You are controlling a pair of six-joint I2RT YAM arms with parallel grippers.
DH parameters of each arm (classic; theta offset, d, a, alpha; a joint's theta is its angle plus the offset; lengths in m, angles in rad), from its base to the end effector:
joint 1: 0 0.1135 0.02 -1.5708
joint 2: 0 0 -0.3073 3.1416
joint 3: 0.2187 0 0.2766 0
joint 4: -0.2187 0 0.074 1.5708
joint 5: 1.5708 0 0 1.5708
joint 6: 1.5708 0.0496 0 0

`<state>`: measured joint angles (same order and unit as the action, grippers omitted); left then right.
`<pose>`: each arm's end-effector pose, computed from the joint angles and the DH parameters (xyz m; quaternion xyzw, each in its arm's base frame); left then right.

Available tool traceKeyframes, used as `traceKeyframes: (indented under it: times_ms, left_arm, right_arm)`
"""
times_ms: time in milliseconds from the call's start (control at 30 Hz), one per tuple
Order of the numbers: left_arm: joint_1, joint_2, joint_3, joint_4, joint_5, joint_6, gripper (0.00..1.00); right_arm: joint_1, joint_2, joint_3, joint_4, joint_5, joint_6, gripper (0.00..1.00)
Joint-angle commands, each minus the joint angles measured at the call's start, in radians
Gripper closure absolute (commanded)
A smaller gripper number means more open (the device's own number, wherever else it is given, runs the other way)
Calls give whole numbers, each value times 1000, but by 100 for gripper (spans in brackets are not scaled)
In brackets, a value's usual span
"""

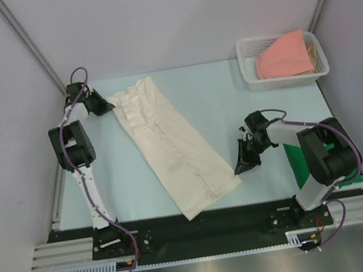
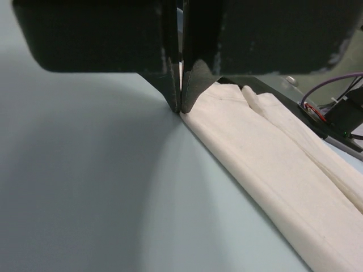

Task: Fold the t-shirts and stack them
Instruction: Fold the tshirt

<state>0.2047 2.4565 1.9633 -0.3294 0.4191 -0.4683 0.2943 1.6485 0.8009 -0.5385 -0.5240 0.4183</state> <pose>0.5968 0.1033 0.1455 -0.2289 0.8845 -0.2389 0.3289 0.2694 0.1076 0.1422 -0.0358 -0.9614 -0.2728 0.0065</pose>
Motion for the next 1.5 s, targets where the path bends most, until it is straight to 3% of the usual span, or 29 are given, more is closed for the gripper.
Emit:
traceKeyframes:
  times_ms: [0, 100, 300, 367, 400, 433, 467, 500, 533, 633, 667, 800, 967, 1000, 1033, 1133, 1167, 1267, 1300, 1400, 1467]
  left_arm:
    - [-50, 80, 153, 35, 35, -52, 100]
    - [-86, 145, 261, 36, 46, -73, 99]
    - [-137, 177, 295, 89, 53, -113, 98]
    - [-151, 187, 325, 75, 47, -102, 91]
    - [-152, 188, 336, 63, 43, -96, 86]
    - [-153, 177, 344, 23, 11, -83, 68]
    - [-151, 164, 353, -11, -18, -69, 62]
    - [-149, 145, 350, -35, -40, -50, 56]
    - [-146, 116, 341, -90, -101, -9, 43]
    - [-137, -51, 218, -117, -219, 54, 16]
    - [-127, -151, 142, -138, -242, 60, 15]
    - [-116, -430, -68, -218, -344, 92, 16]
    - [-174, -857, -595, -238, -379, 28, 29]
    - [-197, -1007, -682, -214, -373, 14, 31]
    - [-243, -1072, -840, -209, -378, -4, 37]
    - [-419, -1290, -1094, -220, -362, -125, 45]
    - [-552, -1329, -1138, -243, -393, -171, 46]
    - [-809, -1481, -1291, -296, -514, -407, 49]
    - [-865, -1520, -1326, -303, -558, -550, 52]
    - [-1075, -1614, -1415, -385, -630, -796, 57]
    - [-1202, -1627, -1466, -383, -645, -883, 54]
  right_arm:
    - [52, -87, -97, 87, 30, 166, 100]
    - [123, -108, -135, 127, 62, 249, 100]
    - [268, -139, -178, 238, 67, 439, 100]
    - [290, -139, -172, 247, 70, 467, 100]
    - [296, -141, -169, 250, 70, 476, 100]
    - [299, -142, -170, 258, 64, 487, 100]
    - [299, -145, -164, 240, 64, 481, 98]
    - [299, -148, -152, 207, 74, 470, 93]
    - [298, -153, -123, 178, 102, 423, 79]
    - [254, -159, -71, 48, 107, 312, 57]
    - [243, -161, -48, 7, 93, 283, 53]
    - [226, -148, 18, -150, 111, 163, 46]
    - [168, -203, -17, -169, 104, 116, 46]
    - [158, -210, -46, -152, 81, 122, 47]
    - [154, -217, -60, -109, 52, 126, 48]
    - [135, -201, -74, -75, 13, 122, 51]
    - [134, -199, -72, -69, 4, 114, 52]
    - [134, -173, -55, -66, -8, 83, 52]
    - [134, -164, -52, -64, -20, 74, 53]
    - [134, -144, -52, -55, -48, 59, 53]
    - [126, -135, -63, -55, -56, 44, 52]
